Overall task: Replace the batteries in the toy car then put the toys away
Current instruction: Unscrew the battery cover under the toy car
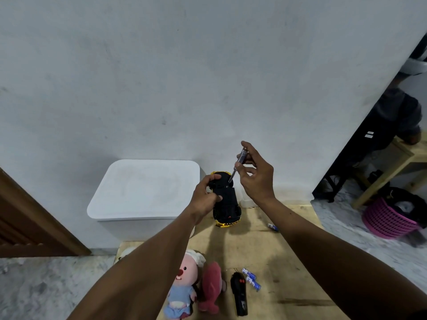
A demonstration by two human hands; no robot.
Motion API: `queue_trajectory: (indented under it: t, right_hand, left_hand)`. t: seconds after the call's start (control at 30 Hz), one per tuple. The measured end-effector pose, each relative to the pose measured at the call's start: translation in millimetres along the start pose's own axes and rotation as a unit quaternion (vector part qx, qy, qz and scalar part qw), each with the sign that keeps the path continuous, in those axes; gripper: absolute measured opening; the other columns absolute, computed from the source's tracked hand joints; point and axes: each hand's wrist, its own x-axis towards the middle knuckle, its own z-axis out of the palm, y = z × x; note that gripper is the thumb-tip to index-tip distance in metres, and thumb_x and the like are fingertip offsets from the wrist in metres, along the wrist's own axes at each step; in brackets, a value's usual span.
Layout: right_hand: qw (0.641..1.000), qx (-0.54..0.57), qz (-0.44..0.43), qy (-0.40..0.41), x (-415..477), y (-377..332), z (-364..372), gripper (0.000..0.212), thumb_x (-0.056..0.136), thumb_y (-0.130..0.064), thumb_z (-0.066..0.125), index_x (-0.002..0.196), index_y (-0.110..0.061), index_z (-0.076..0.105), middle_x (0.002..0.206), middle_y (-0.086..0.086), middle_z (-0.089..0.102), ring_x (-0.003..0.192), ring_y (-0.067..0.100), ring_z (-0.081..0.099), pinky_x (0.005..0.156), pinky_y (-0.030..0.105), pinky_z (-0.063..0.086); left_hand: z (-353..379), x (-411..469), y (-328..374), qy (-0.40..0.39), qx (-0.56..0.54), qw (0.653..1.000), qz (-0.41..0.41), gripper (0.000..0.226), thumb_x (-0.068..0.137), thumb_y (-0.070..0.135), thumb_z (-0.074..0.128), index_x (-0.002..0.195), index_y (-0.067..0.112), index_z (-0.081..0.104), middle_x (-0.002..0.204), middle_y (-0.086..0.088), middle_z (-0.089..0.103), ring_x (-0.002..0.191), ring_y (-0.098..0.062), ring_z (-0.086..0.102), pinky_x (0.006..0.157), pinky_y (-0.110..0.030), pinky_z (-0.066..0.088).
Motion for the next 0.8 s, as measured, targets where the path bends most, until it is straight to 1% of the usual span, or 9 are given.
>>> queue_trajectory:
  t: [0.07,0.13,0.23,0.3,0.37,0.47,0.6,0.7,0.8]
  right_hand:
    - [1.000,-0.013,-0.014,-0.002,0.4,0.1,-1.3,0.051,0.086,-0.003,0.072,0.131,-0.023,0.060,0.098,-0.001,0.071,0.092,0.014,0.070,0.081,0.032,0.060]
    - [1.000,-0.012,-0.008,-0.002,0.2,0.1,-1.2,0.049,0.087,-0.001,0.070,0.130,-0.020,0.060,0.100,0.001,0.072,0.091,0.013,0.071,0.083,0.035,0.060]
    - [1.000,-0.003,-0.005,-0.005,-0.9,-1.7,1.4,0.056,0.087,0.007,0.064,0.136,-0.019,0.056,0.114,0.003,0.071,0.095,0.008,0.070,0.083,0.028,0.059]
    - [1.000,-0.008,-0.025,0.000,-0.4,-2.7,2.4,0.056,0.086,0.008,0.065,0.134,-0.018,0.058,0.120,0.001,0.065,0.091,0.011,0.068,0.079,0.029,0.060]
    - [0.999,-0.012,-0.034,0.004,1.3,-3.0,2.3,0.052,0.084,0.005,0.070,0.130,-0.018,0.061,0.111,0.002,0.059,0.087,0.016,0.067,0.075,0.031,0.061]
    - [0.999,-0.016,-0.032,0.007,2.3,-2.4,1.9,0.052,0.084,0.005,0.071,0.131,-0.016,0.062,0.098,0.005,0.062,0.083,0.014,0.065,0.075,0.028,0.059]
    - [1.000,0.001,-0.024,0.007,1.1,-1.4,2.8,0.059,0.085,0.010,0.063,0.136,-0.018,0.057,0.101,0.005,0.068,0.084,0.016,0.067,0.075,0.024,0.057]
    - [0.999,-0.004,-0.033,0.005,1.4,-2.3,3.5,0.055,0.085,0.004,0.068,0.133,-0.022,0.059,0.101,0.004,0.064,0.088,0.015,0.066,0.073,0.026,0.058]
    - [1.000,-0.011,-0.023,0.010,3.4,-2.6,3.5,0.050,0.085,0.000,0.071,0.128,-0.023,0.062,0.096,0.003,0.060,0.086,0.010,0.063,0.070,0.024,0.058]
  left_hand:
    - [-0.8,0.5,-0.1,0.001,-0.002,1.000,0.000,0.062,0.079,-0.020,0.049,0.126,0.019,0.057,0.115,-0.002,0.055,0.096,-0.026,0.060,0.091,-0.049,0.057]
    - [-1.2,1.2,-0.5,0.000,-0.002,1.000,-0.002,0.062,0.079,-0.020,0.050,0.126,0.019,0.057,0.117,-0.002,0.055,0.098,-0.027,0.060,0.092,-0.050,0.056]
    - [-0.3,1.5,-1.0,0.001,-0.004,1.000,-0.002,0.062,0.079,-0.020,0.049,0.126,0.020,0.058,0.116,-0.002,0.056,0.098,-0.027,0.060,0.092,-0.050,0.056]
    - [0.4,2.2,-1.6,0.000,-0.005,1.000,-0.002,0.062,0.079,-0.020,0.050,0.126,0.020,0.058,0.115,0.000,0.056,0.098,-0.026,0.060,0.092,-0.049,0.057]
    - [0.0,2.5,-1.6,-0.001,-0.003,1.000,0.001,0.063,0.078,-0.020,0.049,0.126,0.020,0.058,0.113,0.002,0.057,0.097,-0.026,0.061,0.091,-0.049,0.057]
    - [-1.0,3.8,-1.3,-0.001,0.000,1.000,0.005,0.063,0.078,-0.020,0.050,0.126,0.020,0.058,0.113,0.002,0.056,0.098,-0.027,0.061,0.091,-0.049,0.057]
    - [-1.1,4.7,-1.3,-0.002,0.000,1.000,0.004,0.063,0.078,-0.020,0.050,0.125,0.021,0.058,0.115,0.001,0.056,0.096,-0.025,0.061,0.089,-0.046,0.058]
    - [-0.6,5.7,-1.9,0.000,0.000,1.000,0.004,0.063,0.078,-0.020,0.050,0.125,0.022,0.058,0.115,0.002,0.057,0.095,-0.025,0.062,0.089,-0.047,0.058]
    - [-1.3,6.1,-2.1,0.001,-0.002,1.000,0.004,0.063,0.078,-0.020,0.050,0.125,0.021,0.058,0.115,0.001,0.057,0.093,-0.025,0.062,0.088,-0.047,0.058]
